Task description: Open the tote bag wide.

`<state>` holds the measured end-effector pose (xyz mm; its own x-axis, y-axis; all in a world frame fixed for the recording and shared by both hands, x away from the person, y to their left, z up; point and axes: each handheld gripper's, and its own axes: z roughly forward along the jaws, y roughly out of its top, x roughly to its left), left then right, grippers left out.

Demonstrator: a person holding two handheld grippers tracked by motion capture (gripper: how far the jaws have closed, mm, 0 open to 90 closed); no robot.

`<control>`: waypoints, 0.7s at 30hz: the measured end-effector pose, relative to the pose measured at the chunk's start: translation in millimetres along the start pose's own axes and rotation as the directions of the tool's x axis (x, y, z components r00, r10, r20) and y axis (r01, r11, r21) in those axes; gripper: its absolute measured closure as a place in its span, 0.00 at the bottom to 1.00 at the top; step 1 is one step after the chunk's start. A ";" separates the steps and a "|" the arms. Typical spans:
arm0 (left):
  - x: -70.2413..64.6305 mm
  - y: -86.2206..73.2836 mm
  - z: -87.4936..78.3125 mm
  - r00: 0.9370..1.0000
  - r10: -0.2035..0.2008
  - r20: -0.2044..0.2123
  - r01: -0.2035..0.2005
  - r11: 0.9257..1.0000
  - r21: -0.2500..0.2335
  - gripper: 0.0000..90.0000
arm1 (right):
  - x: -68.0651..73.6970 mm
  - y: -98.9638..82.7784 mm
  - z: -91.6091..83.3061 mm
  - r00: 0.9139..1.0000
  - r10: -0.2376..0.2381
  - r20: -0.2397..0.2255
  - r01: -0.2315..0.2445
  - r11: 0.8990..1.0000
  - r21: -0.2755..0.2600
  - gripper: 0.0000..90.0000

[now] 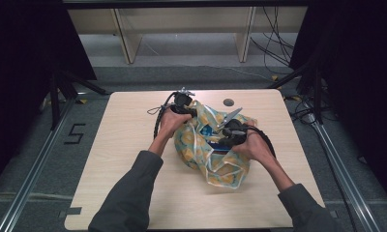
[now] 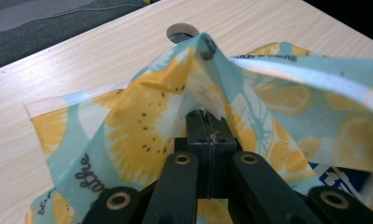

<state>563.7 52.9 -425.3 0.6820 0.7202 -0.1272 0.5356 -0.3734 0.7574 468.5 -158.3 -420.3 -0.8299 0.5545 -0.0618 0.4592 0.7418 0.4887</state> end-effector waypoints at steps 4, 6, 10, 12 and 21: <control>1.1 -2.9 -0.5 1.000 -0.016 0.019 0.017 1.000 -0.013 0.99 | -18.3 4.5 16.5 0.997 0.022 0.078 -0.025 0.998 0.049 1.00; 1.1 -4.4 -0.1 0.999 -0.019 0.032 0.019 1.000 -0.016 0.99 | -30.7 7.8 18.4 0.991 0.039 0.132 -0.044 0.998 0.036 1.00; -0.7 -6.5 -1.0 0.999 0.000 0.035 0.001 1.000 -0.014 0.99 | -61.3 14.2 17.1 0.964 0.116 0.240 -0.114 0.993 -0.023 1.00; 0.5 -7.5 -0.4 0.999 0.004 0.032 -0.003 1.000 -0.017 0.99 | -76.0 16.7 16.1 0.949 0.151 0.277 -0.141 0.989 -0.055 1.00; 4.2 -19.6 5.8 0.999 0.028 0.016 -0.028 0.999 0.015 0.99 | -122.5 0.7 36.2 0.914 0.339 0.224 -0.322 0.940 -0.109 1.00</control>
<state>558.9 59.8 -444.4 0.7047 0.7000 -0.1161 0.5233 -0.4023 0.7512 582.0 -212.1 -443.9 -0.5313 0.8428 -0.0861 0.6647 0.4777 0.5744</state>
